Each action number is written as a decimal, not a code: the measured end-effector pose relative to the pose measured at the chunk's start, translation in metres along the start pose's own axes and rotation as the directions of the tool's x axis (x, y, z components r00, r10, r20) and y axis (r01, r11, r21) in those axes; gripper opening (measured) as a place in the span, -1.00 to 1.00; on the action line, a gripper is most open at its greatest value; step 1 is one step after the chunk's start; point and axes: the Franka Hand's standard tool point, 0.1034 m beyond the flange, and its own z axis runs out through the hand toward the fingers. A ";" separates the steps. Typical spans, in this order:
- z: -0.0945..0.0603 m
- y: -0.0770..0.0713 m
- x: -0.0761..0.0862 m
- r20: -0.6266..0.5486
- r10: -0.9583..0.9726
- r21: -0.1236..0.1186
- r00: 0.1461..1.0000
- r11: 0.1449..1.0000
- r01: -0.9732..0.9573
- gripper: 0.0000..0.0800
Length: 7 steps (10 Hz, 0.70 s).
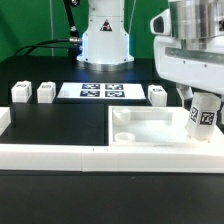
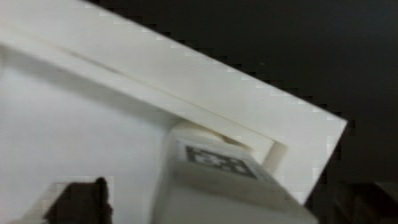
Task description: Assemble square table
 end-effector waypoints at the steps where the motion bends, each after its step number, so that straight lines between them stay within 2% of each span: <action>1: -0.004 -0.003 -0.007 -0.035 -0.186 -0.021 0.982 0.983 0.185 0.61; 2: 0.000 -0.002 -0.007 -0.025 -0.199 -0.015 0.980 0.980 0.198 0.62; 4: 0.000 -0.001 -0.005 -0.022 -0.382 -0.022 0.924 0.924 0.382 0.62; 5: 0.002 0.003 0.001 -0.034 -0.581 -0.065 0.813 0.813 0.578 0.62; 7: 0.001 0.007 0.013 -0.019 -0.793 -0.085 0.609 0.608 0.790 0.62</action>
Offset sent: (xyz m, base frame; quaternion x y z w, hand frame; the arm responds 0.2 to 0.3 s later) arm 0.0000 0.0000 0.0000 0.0000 0.0000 -0.1938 0.9810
